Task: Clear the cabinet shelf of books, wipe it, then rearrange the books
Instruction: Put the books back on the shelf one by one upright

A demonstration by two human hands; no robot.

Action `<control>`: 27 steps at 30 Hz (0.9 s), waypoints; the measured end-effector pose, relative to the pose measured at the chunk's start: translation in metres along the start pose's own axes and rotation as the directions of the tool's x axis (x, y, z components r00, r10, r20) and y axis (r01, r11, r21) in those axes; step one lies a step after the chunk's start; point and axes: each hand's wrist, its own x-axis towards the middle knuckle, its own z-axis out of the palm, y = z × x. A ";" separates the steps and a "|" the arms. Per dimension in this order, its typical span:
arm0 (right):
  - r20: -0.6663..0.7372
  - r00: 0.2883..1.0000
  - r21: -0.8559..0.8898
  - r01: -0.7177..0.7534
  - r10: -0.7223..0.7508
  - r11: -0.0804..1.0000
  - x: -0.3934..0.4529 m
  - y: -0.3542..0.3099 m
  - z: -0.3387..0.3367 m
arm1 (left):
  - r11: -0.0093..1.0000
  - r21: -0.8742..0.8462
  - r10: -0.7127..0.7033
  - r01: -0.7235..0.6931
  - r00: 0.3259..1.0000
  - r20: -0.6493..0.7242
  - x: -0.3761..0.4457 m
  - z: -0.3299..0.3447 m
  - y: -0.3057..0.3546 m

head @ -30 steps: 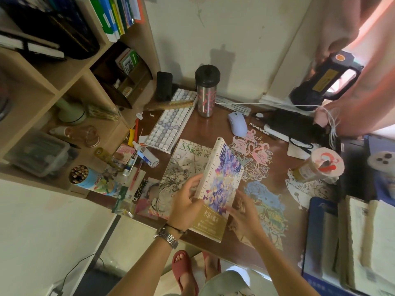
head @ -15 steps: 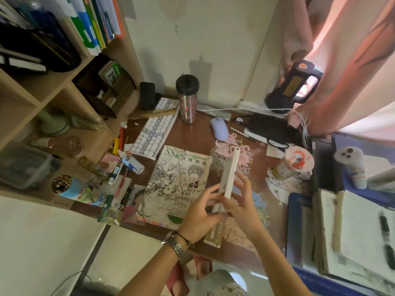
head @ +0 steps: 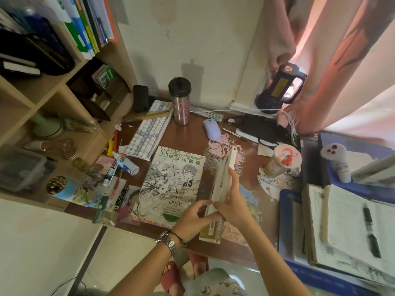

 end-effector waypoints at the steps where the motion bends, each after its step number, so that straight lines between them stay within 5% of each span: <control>1: -0.001 1.000 -0.015 0.003 -0.003 1.000 0.000 -0.002 0.002 | 1.000 0.007 -0.002 0.002 1.000 0.000 0.000 -0.003 -0.001; 15: -0.149 0.989 0.025 -0.004 0.007 1.000 -0.010 0.006 -0.005 | 0.995 0.102 0.012 -0.009 1.000 -0.025 -0.005 -0.031 -0.009; 22: -0.088 0.991 0.258 0.121 -0.102 0.958 -0.032 -0.002 -0.042 | 0.996 0.086 0.022 -0.018 0.999 -0.049 -0.007 -0.029 -0.001; 27: -0.001 0.980 0.483 0.173 -0.197 0.858 -0.043 -0.030 -0.061 | 0.992 -0.115 0.038 -0.047 0.996 -0.077 -0.016 -0.037 0.018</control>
